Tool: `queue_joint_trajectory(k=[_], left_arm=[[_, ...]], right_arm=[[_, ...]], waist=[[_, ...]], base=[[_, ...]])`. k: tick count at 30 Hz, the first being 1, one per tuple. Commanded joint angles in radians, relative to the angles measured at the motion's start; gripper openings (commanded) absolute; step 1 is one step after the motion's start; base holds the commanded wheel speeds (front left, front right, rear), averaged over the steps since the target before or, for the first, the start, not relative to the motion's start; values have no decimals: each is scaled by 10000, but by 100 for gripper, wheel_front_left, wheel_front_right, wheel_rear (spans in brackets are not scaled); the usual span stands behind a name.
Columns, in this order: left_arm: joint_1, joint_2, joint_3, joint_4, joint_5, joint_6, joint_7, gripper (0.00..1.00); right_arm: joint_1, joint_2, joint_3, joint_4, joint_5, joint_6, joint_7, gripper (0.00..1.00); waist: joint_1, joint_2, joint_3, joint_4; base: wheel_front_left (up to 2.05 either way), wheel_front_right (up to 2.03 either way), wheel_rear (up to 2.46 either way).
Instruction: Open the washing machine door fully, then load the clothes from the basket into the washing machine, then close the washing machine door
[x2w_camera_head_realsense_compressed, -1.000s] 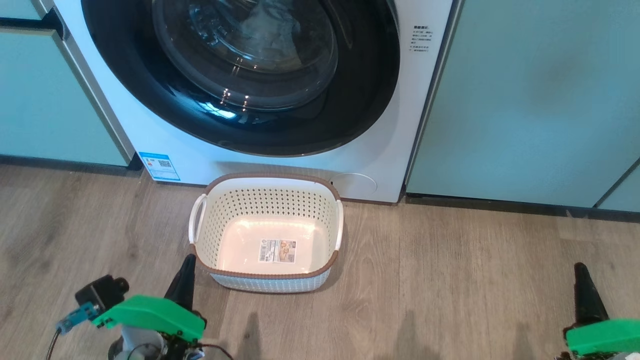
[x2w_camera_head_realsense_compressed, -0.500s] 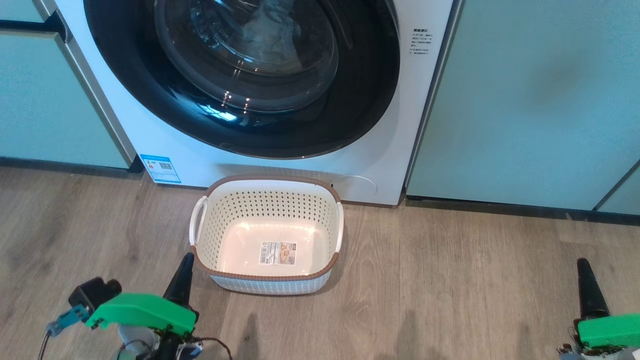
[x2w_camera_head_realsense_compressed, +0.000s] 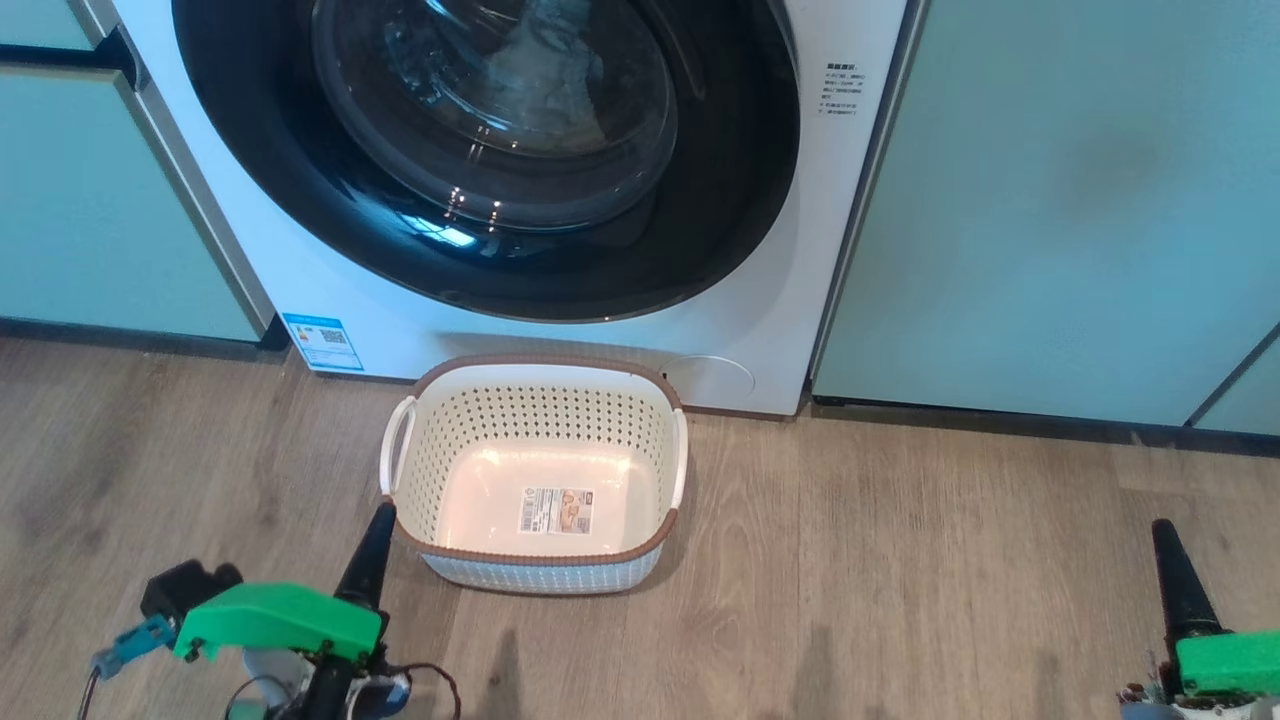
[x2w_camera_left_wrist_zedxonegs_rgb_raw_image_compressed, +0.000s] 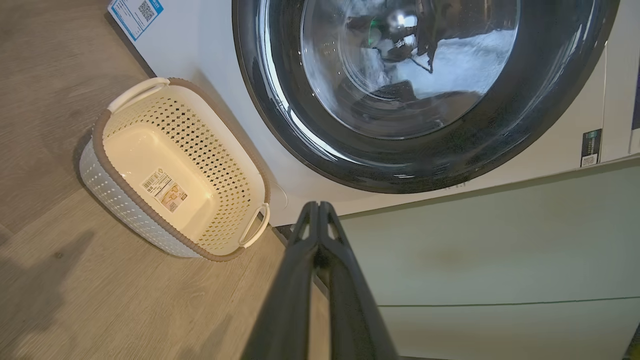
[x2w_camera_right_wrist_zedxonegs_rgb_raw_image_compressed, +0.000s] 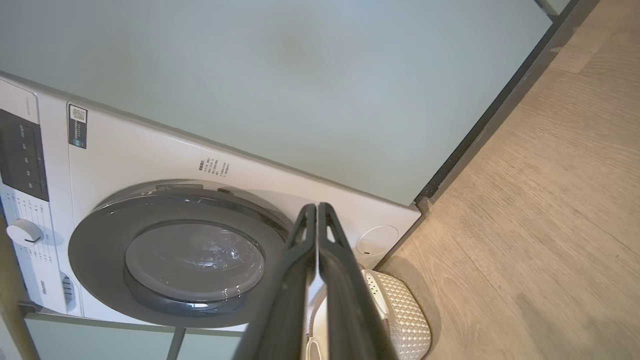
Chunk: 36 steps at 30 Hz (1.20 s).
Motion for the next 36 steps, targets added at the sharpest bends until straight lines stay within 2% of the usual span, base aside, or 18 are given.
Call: queue_joint_trajectory(k=[1, 36], left_arm=[[-553, 37, 351, -251, -298, -61, 99, 0], [-805, -197, 773, -64, -4042, -257, 1024, 0]], right_arm=[[-630, -136, 74, -277, 322, -23, 88, 0], [-918, -138, -84, -180, 4129, -33, 1007, 0]], waist=[[0, 0, -8, 2], [0, 0, -207, 34]], base=[[0, 0, 0], [0, 0, 0]])
